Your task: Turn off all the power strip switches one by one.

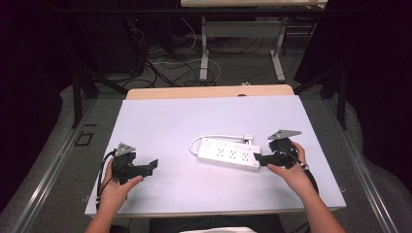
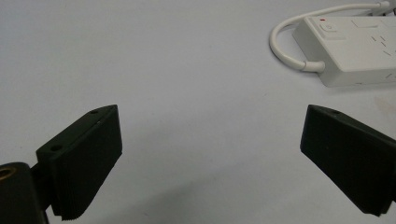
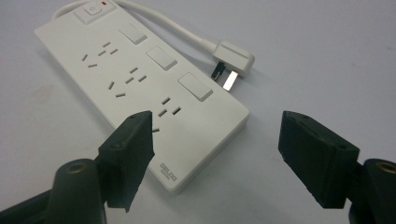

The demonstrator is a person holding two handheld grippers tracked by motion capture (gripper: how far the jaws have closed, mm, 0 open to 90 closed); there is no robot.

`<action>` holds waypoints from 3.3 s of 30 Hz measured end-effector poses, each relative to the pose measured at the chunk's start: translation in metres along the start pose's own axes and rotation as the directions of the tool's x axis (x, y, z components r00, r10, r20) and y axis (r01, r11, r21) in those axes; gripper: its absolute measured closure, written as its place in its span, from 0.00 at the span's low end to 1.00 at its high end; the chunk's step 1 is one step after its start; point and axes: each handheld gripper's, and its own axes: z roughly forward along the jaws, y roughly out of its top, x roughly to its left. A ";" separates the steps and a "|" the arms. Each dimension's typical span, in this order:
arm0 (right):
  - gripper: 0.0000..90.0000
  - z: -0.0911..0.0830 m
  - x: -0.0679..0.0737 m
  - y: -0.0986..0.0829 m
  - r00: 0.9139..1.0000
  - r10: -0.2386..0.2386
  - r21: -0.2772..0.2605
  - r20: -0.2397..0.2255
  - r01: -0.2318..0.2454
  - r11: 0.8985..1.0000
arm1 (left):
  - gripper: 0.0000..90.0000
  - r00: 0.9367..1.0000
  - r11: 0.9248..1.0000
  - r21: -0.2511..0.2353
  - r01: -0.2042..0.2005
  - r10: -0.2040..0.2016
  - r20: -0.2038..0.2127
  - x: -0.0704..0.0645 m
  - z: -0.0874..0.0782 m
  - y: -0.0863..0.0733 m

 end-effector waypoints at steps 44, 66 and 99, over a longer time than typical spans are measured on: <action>0.66 0.045 0.040 0.073 0.980 -0.126 0.107 -0.153 0.143 0.984 | 0.09 0.999 0.999 -0.012 0.033 -0.033 -0.001 0.004 -0.001 -0.002; 1.00 0.073 0.059 0.101 0.970 -0.169 0.131 -0.177 0.193 0.972 | 0.01 1.000 1.000 0.010 0.029 -0.029 0.006 0.007 -0.001 -0.003; 1.00 0.114 0.071 0.125 0.959 -0.195 0.216 -0.207 0.239 0.947 | 0.01 0.999 0.998 -0.025 0.052 -0.052 0.009 0.008 -0.001 -0.005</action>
